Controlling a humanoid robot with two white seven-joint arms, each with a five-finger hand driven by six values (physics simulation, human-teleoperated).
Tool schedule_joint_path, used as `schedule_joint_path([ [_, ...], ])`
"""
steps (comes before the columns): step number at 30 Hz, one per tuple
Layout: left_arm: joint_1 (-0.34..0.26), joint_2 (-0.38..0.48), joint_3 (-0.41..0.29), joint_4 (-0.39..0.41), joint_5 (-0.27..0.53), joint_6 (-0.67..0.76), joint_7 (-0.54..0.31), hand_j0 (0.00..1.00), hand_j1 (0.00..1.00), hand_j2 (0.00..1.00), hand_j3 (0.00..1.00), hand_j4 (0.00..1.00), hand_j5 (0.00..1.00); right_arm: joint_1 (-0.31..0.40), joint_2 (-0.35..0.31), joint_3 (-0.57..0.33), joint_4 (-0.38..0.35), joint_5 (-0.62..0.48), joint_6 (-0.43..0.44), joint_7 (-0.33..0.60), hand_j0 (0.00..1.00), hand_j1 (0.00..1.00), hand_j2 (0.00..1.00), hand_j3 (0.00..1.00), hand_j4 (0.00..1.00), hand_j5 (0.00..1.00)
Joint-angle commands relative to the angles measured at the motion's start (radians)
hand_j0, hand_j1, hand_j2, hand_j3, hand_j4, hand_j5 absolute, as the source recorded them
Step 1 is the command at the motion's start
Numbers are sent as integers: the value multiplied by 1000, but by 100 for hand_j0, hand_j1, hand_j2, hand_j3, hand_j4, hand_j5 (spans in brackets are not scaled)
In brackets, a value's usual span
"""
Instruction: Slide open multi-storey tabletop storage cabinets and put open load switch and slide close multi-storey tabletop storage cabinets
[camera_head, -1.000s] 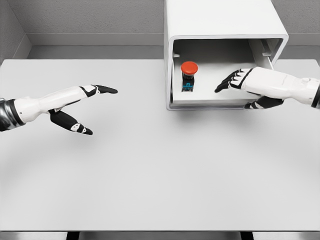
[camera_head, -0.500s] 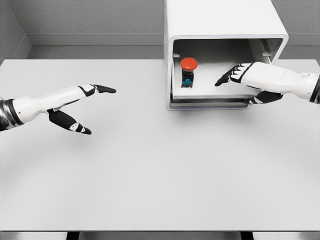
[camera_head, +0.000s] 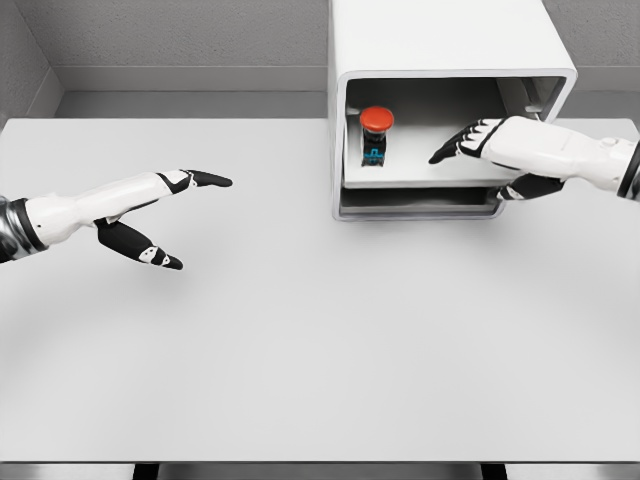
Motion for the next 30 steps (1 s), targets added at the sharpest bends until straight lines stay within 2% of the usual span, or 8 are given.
schedule_joint_path([
  [1,0,1,1,0,8,2,0,100,100,100,100,100,100,0,4,-1,9,-7,2,0,86,86,86,86,86,86],
  [21,0,1,1,0,8,2,0,100,100,100,100,100,100,-11,25,-1,35,-7,2,0,86,86,86,86,86,86],
  [27,0,3,1,0,8,2,0,100,100,100,100,100,100,-75,91,2,153,-8,2,18,86,86,86,86,86,86],
  [30,0,3,1,-2,8,2,0,100,100,100,100,100,100,-83,103,2,158,-8,2,23,86,86,86,86,86,86],
])
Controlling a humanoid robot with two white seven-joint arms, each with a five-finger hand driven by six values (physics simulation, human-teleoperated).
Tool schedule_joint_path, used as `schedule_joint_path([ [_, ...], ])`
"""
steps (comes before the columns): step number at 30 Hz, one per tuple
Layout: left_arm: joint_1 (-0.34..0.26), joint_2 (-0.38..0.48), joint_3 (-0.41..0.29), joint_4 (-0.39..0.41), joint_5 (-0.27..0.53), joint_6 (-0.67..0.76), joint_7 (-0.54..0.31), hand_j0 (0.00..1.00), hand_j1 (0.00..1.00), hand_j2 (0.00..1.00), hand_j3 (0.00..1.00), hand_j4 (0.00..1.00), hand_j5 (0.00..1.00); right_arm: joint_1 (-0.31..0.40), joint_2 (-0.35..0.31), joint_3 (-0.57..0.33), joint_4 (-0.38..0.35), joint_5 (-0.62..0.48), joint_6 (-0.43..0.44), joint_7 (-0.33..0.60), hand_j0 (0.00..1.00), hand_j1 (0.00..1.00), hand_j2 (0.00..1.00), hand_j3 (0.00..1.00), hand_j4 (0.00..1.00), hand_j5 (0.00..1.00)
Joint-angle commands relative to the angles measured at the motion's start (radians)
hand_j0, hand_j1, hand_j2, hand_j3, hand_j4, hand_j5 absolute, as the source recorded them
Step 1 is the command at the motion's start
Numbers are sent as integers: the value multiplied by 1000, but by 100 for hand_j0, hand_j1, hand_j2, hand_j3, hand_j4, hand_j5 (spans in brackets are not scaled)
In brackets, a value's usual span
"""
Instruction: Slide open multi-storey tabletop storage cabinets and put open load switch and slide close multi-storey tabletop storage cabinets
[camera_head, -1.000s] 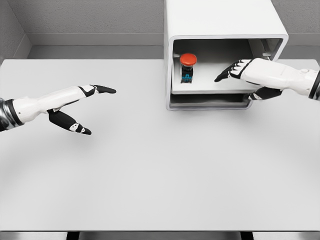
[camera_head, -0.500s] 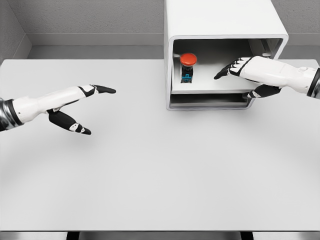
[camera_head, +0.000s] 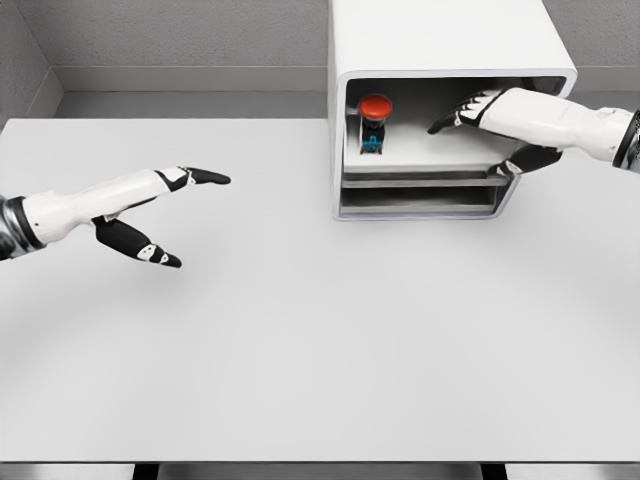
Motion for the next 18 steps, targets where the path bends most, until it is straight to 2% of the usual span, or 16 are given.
schedule_joint_path([
  [1,0,0,-5,1,8,1,0,100,100,100,100,100,100,0,20,3,22,-9,24,-9,86,86,86,86,86,86],
  [5,2,-1,-5,1,8,1,0,100,100,100,100,100,100,0,17,1,13,-10,24,-9,86,86,86,86,86,86],
  [9,2,-1,-5,1,8,1,0,100,100,100,100,100,100,-15,27,1,47,-12,24,-9,86,86,86,86,86,86],
  [12,2,0,-5,1,8,1,0,100,100,100,100,100,100,-14,20,3,10,-9,24,-9,87,87,87,87,87,87],
  [14,0,-1,-5,0,8,1,0,100,100,100,100,100,100,-6,-55,-2,-56,-32,24,-18,87,87,87,87,87,87],
  [16,2,-1,-6,-4,8,1,0,100,100,100,100,100,100,-5,-111,-1,-76,-90,24,-18,87,87,87,87,87,87],
  [18,0,-1,-5,-5,7,1,0,100,100,100,100,100,100,-2,-190,-2,-160,-113,24,-23,87,87,87,87,87,87],
])
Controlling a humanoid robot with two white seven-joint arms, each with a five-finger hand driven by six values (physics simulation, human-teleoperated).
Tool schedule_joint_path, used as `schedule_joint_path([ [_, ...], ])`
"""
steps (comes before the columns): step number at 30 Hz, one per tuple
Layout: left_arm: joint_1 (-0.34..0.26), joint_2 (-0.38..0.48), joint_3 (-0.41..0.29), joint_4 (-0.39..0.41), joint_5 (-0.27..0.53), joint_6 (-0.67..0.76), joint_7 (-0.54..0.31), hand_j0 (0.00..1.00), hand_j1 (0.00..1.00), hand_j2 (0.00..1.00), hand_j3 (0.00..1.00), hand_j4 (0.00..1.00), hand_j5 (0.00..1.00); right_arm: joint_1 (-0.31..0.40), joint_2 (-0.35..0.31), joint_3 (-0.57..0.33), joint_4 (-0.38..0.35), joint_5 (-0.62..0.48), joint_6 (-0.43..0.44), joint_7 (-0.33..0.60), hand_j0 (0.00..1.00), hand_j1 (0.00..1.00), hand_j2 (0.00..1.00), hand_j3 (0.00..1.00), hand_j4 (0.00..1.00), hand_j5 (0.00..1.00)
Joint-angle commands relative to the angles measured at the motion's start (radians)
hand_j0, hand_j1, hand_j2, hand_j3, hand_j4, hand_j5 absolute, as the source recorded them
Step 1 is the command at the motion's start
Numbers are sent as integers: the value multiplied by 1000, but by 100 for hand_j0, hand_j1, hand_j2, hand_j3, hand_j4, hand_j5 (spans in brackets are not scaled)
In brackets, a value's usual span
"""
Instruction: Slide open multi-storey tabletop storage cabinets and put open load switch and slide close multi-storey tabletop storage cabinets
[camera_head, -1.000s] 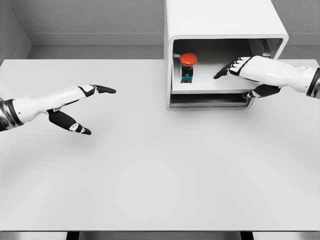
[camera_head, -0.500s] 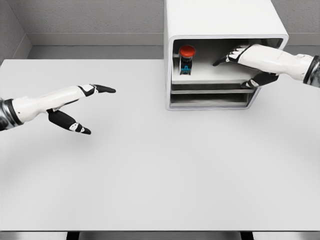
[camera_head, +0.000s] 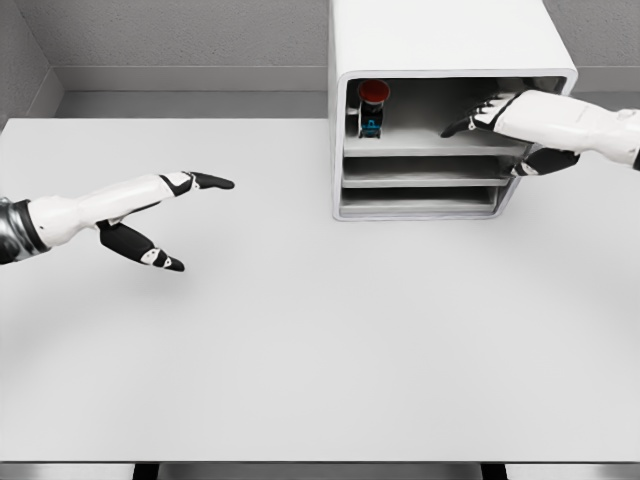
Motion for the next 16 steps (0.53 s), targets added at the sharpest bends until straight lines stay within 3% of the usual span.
schedule_joint_path([
  [1,-2,4,7,-5,7,4,0,100,100,100,100,100,100,0,-113,-30,-116,-118,-2,-36,88,88,88,88,88,88],
  [2,0,5,7,-5,7,4,0,100,100,100,100,100,100,1,-161,-28,-220,-119,-2,-38,90,90,90,90,90,90],
  [3,0,5,9,-4,7,4,0,100,100,100,100,100,100,1,-188,-24,-277,-122,-2,-39,90,90,90,90,90,90],
  [5,0,5,9,-4,7,4,0,100,100,100,100,100,100,1,-213,-14,-285,-124,-2,-84,90,90,90,90,90,90],
  [7,0,5,9,-4,7,4,0,100,100,100,100,100,100,4,-286,47,-290,-122,-2,-110,100,100,100,100,100,100],
  [16,0,5,9,-4,-4,4,-1,100,100,100,100,100,100,67,-447,203,-296,-118,-2,-102,100,100,100,100,100,100],
])
